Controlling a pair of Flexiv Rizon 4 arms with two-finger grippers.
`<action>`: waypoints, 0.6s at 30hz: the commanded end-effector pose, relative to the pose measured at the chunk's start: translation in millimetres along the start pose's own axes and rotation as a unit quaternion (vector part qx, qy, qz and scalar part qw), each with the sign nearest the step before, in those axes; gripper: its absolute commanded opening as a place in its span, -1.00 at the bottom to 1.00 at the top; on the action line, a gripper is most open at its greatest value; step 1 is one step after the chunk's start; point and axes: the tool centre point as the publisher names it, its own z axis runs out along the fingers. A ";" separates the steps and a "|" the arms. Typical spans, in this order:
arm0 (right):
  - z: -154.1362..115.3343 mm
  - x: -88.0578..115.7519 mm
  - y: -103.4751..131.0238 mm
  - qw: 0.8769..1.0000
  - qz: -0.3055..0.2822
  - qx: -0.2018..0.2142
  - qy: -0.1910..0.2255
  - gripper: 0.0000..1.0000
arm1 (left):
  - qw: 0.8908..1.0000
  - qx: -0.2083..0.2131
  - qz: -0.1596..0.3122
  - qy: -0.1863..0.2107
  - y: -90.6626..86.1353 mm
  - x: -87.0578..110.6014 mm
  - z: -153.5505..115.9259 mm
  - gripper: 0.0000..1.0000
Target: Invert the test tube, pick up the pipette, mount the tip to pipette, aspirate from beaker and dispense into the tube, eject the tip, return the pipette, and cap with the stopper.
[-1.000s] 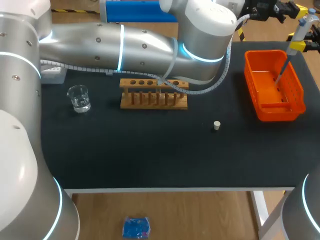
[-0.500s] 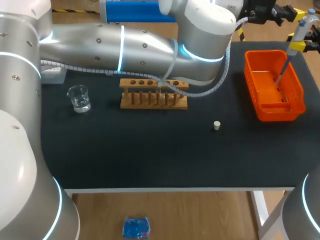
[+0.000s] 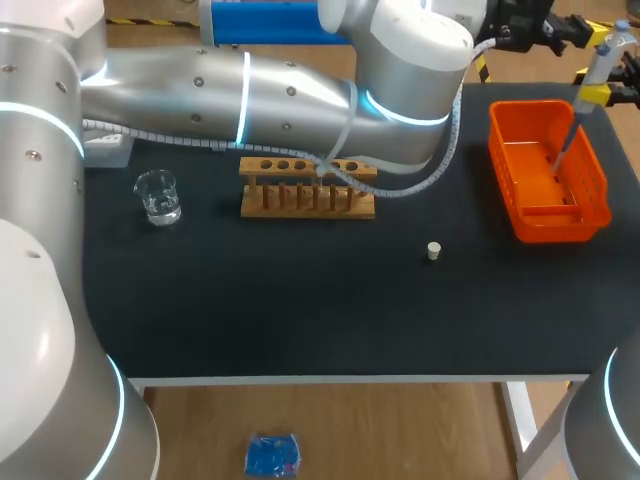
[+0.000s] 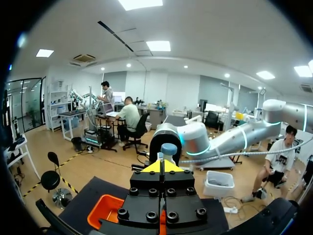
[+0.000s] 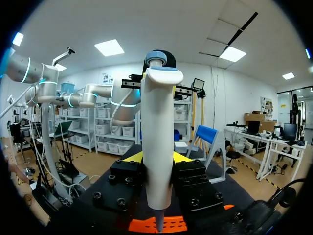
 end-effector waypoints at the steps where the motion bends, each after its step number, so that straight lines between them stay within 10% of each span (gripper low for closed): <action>1: -0.9 -2.4 3.6 1.000 0.000 0.000 0.003 -1.00 | 1.000 0.005 0.001 -0.003 10.2 2.3 5.8 -1.00; 18: -0.9 -2.4 3.6 1.000 0.000 0.000 0.003 -1.00 | 1.000 0.001 0.002 -0.010 26.1 6.3 8.2 -1.00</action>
